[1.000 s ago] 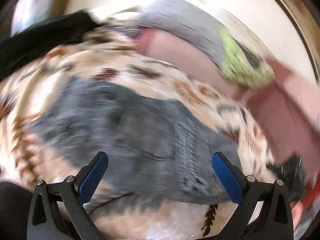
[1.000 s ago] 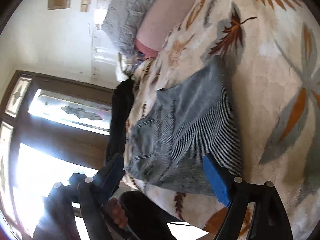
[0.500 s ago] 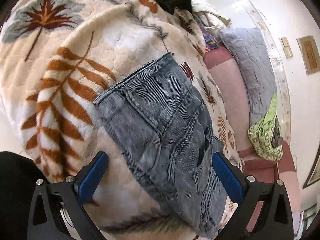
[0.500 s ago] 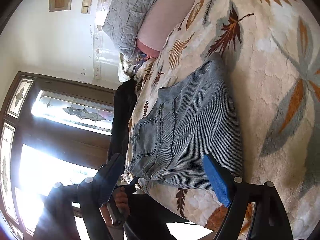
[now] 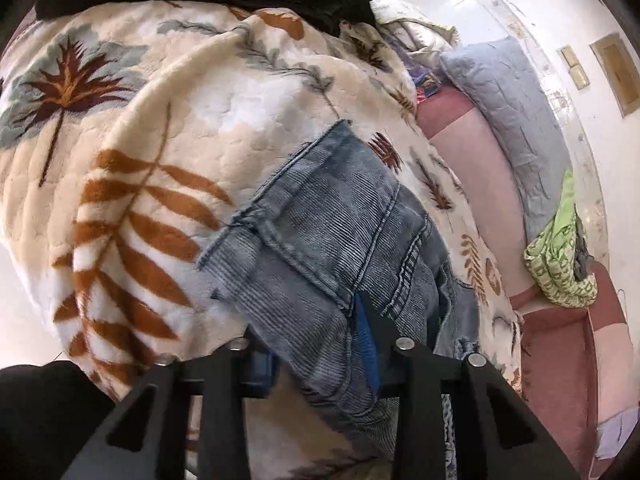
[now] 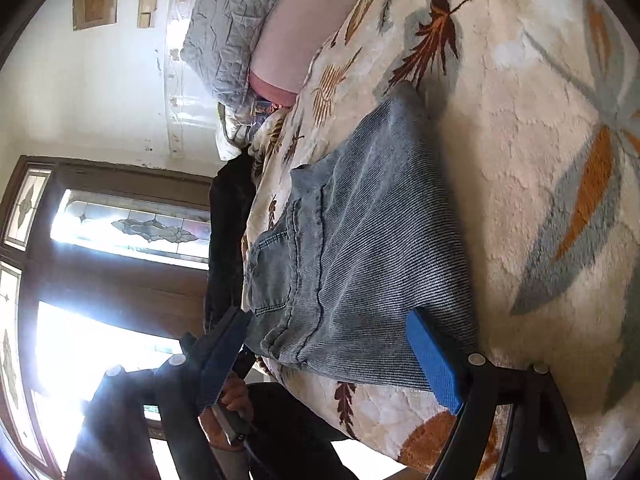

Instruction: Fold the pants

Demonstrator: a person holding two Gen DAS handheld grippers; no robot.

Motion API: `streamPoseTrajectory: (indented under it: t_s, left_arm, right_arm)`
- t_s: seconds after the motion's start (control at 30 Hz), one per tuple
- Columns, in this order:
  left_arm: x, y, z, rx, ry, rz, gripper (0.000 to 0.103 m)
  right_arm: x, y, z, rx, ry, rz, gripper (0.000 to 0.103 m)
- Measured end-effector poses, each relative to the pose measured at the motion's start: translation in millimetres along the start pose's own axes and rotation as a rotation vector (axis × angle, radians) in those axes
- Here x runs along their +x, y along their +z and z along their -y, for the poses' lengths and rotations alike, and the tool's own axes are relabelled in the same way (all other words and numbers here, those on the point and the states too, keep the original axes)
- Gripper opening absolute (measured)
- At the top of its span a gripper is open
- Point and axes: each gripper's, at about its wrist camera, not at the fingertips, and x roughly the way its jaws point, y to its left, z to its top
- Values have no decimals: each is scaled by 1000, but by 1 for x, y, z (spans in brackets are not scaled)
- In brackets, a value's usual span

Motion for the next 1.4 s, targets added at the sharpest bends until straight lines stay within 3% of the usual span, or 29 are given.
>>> streamPoseTrajectory:
  t_s: [0.27, 0.5, 0.7, 0.77, 0.83, 0.87, 1.07, 1.17, 1.4]
  left_arm:
    - [-6, -2, 1, 15, 3, 31, 26]
    - [-25, -6, 43, 221, 42, 131, 17]
    - [-18, -3, 31, 180, 46, 108, 18]
    - [-15, -2, 23, 147, 43, 89, 26]
    - [-10, -1, 14, 100, 37, 54, 73]
    - [-9, 0, 5, 49, 9, 46, 77]
    - [-7, 9, -17, -74, -146, 19, 79]
    - [-4, 13, -27, -137, -214, 1, 79]
    - [-4, 13, -24, -138, -220, -2, 79]
  right_arm:
    - [0, 0, -1, -7, -3, -3, 85]
    - [1, 0, -3, -9, -7, -3, 85]
    - [-2, 1, -9, 4, -6, -17, 85]
    - [-5, 1, -19, -5, 12, -8, 85]
    - [-2, 2, -37, -41, 10, -13, 85]
    - [2, 2, -47, -60, 10, -21, 85]
    - [53, 1, -111, -154, 31, -124, 86]
    - [92, -2, -137, -143, 61, -186, 90]
    - [176, 6, -160, -88, 27, -286, 92]
